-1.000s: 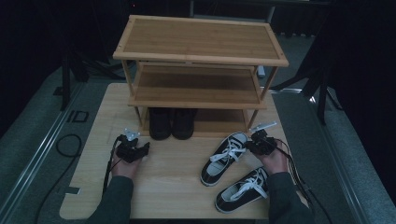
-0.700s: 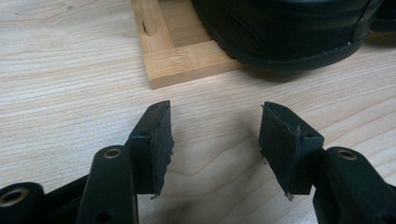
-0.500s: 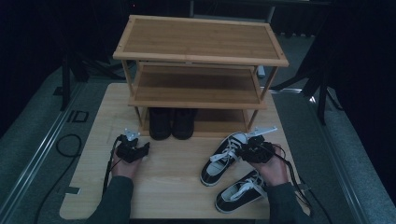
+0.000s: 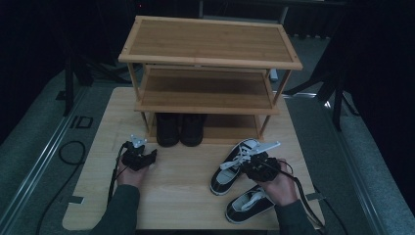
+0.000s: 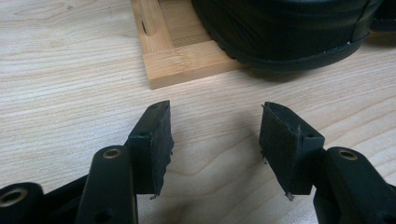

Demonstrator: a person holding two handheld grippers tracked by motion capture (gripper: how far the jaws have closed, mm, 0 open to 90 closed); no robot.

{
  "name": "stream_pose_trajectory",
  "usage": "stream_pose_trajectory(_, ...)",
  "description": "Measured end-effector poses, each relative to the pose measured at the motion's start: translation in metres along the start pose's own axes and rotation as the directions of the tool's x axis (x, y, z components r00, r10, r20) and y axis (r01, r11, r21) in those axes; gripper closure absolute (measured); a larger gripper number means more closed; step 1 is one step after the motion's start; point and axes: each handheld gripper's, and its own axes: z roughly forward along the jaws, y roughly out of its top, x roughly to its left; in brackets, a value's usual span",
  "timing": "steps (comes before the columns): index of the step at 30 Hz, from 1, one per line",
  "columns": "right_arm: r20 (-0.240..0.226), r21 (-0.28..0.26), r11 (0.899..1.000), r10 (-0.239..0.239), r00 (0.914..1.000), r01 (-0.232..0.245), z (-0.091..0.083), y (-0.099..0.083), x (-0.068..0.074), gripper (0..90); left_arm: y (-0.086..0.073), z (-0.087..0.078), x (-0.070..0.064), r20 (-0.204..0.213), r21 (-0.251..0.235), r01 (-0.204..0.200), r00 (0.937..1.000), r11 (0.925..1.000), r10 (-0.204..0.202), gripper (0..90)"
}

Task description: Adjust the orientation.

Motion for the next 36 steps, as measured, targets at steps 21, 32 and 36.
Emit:
stream_pose_trajectory(21, 0.046, 0.065, 0.983, 0.168, 0.9847, -0.171, 0.027, 0.008, -0.003, 46.1, 0.000, 0.000, 0.000, 0.002, 0.000, -0.002, 1.0000, 1.0000, 0.002, 43.3)
stream_pose_trajectory(32, 0.027, 0.110, 0.973, 0.201, 0.9791, -0.203, 0.030, 0.009, -0.005, 46.7, 0.000, 0.000, 0.000, 0.002, 0.000, -0.002, 1.0000, 1.0000, 0.002, 43.3)
stream_pose_trajectory(36, 0.026, 0.111, 0.972, 0.203, 0.9787, -0.205, 0.032, 0.010, -0.004, 42.1, 0.000, 0.000, 0.000, 0.002, 0.000, -0.002, 1.0000, 1.0000, 0.002, 43.3)
